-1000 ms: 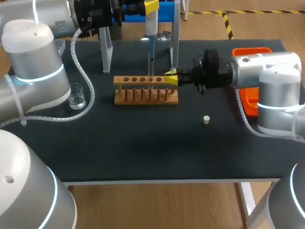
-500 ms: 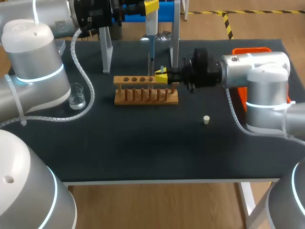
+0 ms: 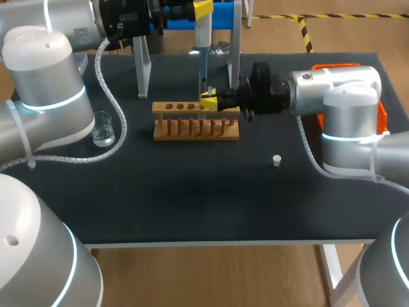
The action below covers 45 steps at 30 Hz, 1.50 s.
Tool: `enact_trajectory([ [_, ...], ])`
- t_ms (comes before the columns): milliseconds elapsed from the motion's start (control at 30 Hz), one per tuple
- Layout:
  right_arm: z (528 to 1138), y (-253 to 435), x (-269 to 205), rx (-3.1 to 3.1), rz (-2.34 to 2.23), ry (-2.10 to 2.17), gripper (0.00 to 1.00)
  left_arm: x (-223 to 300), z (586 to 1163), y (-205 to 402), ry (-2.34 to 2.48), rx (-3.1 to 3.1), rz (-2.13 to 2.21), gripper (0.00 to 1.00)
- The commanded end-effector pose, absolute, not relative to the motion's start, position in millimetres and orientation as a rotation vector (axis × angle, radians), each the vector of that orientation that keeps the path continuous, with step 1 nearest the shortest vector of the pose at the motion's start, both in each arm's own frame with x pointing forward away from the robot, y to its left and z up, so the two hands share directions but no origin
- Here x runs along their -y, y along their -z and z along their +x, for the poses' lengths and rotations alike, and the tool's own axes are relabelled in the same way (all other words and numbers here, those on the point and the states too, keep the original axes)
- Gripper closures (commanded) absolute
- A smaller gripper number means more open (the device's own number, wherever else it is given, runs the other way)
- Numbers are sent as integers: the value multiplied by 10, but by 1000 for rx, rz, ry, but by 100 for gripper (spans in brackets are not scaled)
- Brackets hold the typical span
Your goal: Invert the test tube, pick up the pipette, mount the tip to pipette, aspirate from beaker and dispense into the tube, eject the tip, return the pipette, and cap with the stopper.
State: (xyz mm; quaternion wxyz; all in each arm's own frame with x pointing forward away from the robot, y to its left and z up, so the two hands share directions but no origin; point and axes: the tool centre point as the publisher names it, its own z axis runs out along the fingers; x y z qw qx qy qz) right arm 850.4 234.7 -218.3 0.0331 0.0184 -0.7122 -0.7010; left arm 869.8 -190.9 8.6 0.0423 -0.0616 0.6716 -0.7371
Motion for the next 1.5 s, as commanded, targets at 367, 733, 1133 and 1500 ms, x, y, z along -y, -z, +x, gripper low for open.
enact_trajectory([
  [367, 8568, 2157, -2421, 2199, 58, 2161, 100, 1904, 8693, -84, 2257, -2050, -189, 100],
  [733, 8600, 2149, -2444, 2198, 57, 2165, 100, 1904, 8693, -84, 2257, -2050, -189, 100],
  [1133, 8621, 2145, -2465, 2196, 58, 2169, 100, 1904, 8693, -84, 2257, -2050, -189, 100],
  [1500, 8640, 2132, -2485, 2197, 58, 2174, 100, 1904, 8693, -84, 2257, -2050, -189, 100],
])
